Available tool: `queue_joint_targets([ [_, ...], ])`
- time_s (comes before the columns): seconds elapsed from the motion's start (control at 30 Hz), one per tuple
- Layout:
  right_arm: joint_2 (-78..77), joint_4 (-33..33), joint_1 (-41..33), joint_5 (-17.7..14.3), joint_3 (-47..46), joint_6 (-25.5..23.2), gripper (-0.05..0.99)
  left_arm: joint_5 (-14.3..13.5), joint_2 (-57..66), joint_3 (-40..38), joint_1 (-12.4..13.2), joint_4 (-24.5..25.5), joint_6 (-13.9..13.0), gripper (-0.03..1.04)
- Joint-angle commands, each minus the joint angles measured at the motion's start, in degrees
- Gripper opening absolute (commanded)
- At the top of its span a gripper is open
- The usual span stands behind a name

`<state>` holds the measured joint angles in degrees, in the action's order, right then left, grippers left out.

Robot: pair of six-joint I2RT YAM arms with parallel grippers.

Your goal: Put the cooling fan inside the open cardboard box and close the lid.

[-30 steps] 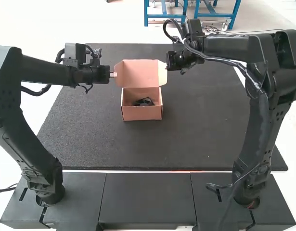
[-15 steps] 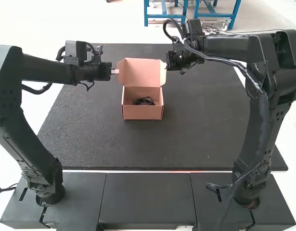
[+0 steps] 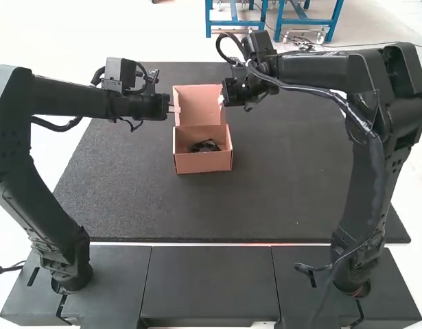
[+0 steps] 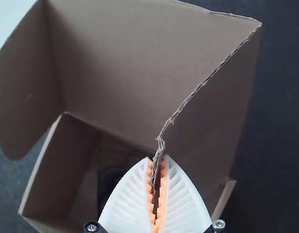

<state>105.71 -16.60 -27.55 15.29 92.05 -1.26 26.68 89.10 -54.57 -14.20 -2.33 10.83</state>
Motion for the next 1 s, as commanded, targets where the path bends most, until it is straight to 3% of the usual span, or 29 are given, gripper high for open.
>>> queue_joint_targets([
  [0.0,-1.9,-1.5,-2.3,2.6,-2.6,-0.4,-0.02,1.5,-4.0,-0.4,-2.1,-0.4,-0.1,0.02],
  [0.43,-8.9,-1.4,-5.5,3.1,-15.3,0.0,-0.02,1.7,-10.6,6.3,-2.2,5.1,-2.2,0.02],
  [0.97,-14.5,1.0,-6.9,3.8,-24.5,-0.5,-0.01,2.0,-20.5,16.8,-2.2,7.0,-2.7,0.02],
])
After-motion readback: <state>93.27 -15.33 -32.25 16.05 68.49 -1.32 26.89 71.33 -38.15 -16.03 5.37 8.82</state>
